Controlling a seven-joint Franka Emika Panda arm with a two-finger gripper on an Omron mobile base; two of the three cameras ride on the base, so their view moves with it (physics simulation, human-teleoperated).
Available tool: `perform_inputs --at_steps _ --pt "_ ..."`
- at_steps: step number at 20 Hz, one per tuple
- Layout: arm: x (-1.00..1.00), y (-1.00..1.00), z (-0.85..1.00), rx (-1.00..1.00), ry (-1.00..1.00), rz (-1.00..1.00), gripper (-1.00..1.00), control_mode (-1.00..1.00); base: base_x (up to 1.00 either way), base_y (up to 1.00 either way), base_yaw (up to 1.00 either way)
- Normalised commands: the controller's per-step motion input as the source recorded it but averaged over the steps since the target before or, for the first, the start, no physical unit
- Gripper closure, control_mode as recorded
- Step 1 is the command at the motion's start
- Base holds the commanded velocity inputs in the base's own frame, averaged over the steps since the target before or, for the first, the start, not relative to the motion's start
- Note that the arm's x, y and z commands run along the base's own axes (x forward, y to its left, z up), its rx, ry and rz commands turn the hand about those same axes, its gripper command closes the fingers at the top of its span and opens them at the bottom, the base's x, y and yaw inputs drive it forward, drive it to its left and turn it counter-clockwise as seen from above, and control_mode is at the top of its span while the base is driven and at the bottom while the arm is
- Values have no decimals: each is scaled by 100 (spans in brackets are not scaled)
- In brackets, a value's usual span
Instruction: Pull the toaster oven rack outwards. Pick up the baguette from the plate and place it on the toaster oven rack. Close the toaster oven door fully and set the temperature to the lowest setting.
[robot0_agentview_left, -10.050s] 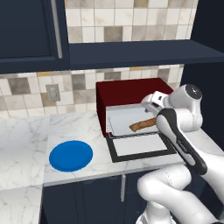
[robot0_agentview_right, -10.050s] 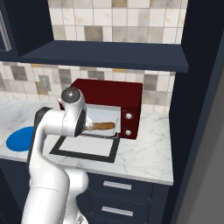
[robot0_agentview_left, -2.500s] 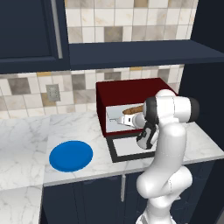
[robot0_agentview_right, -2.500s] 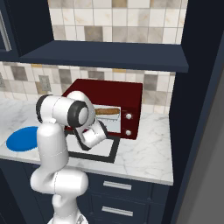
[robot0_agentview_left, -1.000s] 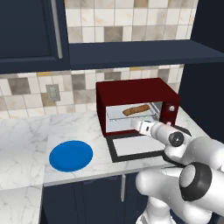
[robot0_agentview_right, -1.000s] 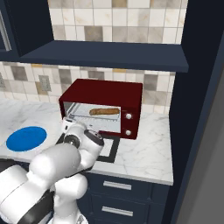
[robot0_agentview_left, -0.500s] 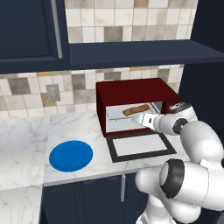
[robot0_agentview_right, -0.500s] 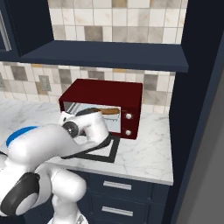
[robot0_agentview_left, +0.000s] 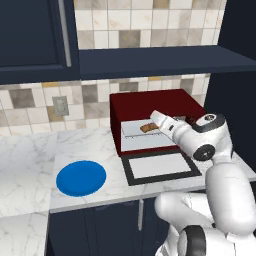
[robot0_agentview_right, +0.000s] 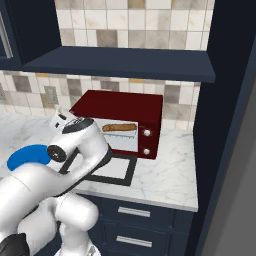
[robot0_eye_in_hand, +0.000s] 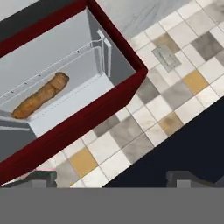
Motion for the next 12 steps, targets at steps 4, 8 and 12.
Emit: perform_inputs --at_steps 4,8,12 --pt "-16 2 0 41 -74 -10 -100 -100 0 0 0" --pt "-6 9 0 46 -61 -2 -100 -100 0 0 0" --pt "-6 4 10 49 -32 0 -100 -100 0 0 0"
